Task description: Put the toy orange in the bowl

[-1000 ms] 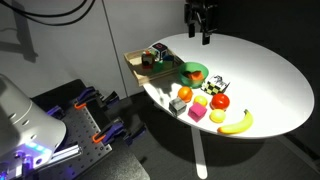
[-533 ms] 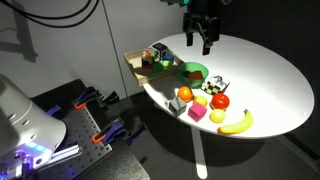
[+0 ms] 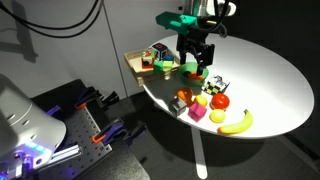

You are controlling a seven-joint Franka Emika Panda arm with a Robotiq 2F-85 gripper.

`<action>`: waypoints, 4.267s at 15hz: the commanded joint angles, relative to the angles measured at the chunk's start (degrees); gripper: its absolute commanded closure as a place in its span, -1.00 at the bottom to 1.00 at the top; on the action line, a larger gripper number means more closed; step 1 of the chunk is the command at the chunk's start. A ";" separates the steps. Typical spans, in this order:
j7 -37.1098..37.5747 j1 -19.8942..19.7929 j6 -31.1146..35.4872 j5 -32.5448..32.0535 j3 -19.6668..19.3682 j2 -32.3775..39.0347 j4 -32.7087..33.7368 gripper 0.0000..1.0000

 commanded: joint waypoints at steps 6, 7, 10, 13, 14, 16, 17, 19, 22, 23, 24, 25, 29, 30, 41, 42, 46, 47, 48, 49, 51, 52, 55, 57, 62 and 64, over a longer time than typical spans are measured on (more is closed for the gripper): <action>-7.72 -1.34 9.48 5.85 1.75 5.75 -1.80 -1.00; -10.40 -1.79 9.22 7.84 2.40 6.09 -1.71 -1.00; -16.26 -2.49 7.96 12.50 3.55 6.98 -1.07 -1.00; -14.59 -1.37 8.50 11.56 2.84 7.15 -1.46 -1.00; -14.75 -1.40 8.50 11.61 2.85 7.24 -1.47 -1.00; -14.73 -1.39 8.50 11.60 2.86 7.31 -1.47 -1.00; -14.73 -1.39 8.50 11.61 2.87 7.32 -1.47 -1.00; -14.73 -1.39 8.50 11.61 2.87 7.32 -1.47 -1.00; -15.57 -1.86 8.33 12.23 3.01 8.17 -0.59 -1.00; -15.79 -2.01 8.37 12.47 3.08 8.64 -0.29 -1.00; -16.30 -2.28 8.86 13.14 3.35 9.31 0.05 -1.00; -16.90 -2.52 8.87 13.70 3.65 9.96 0.46 -1.00; -18.59 -3.19 10.32 16.17 5.01 12.76 1.97 -1.00; -19.16 -3.35 10.63 16.58 5.38 13.39 2.32 -1.00; -19.42 -4.37 17.50 15.13 7.06 20.40 5.63 -1.00; -19.41 -4.43 17.89 15.01 7.09 20.90 5.83 -1.00; -19.57 -4.54 19.12 14.51 7.12 22.47 6.52 -1.00; -19.55 -4.50 19.22 14.37 7.05 22.84 6.73 -1.00; -19.59 -4.50 19.27 14.28 7.02 23.21 6.90 -1.00; -19.61 -4.49 19.38 14.17 6.98 23.57 7.06 -1.00; -19.71 -4.54 19.44 14.03 6.97 24.14 7.34 -1.00; -19.78 -4.58 19.44 13.97 7.00 24.43 7.48 -1.00; -19.83 -4.70 19.30 13.84 7.00 25.20 7.97 -1.00; -19.50 -4.57 19.50 13.60 6.78 25.81 8.27 -0.50; -19.45 -4.92 18.17 13.89 7.05 24.97 8.17 -0.02; -19.44 -5.10 17.40 14.10 7.16 23.95 7.68 -0.02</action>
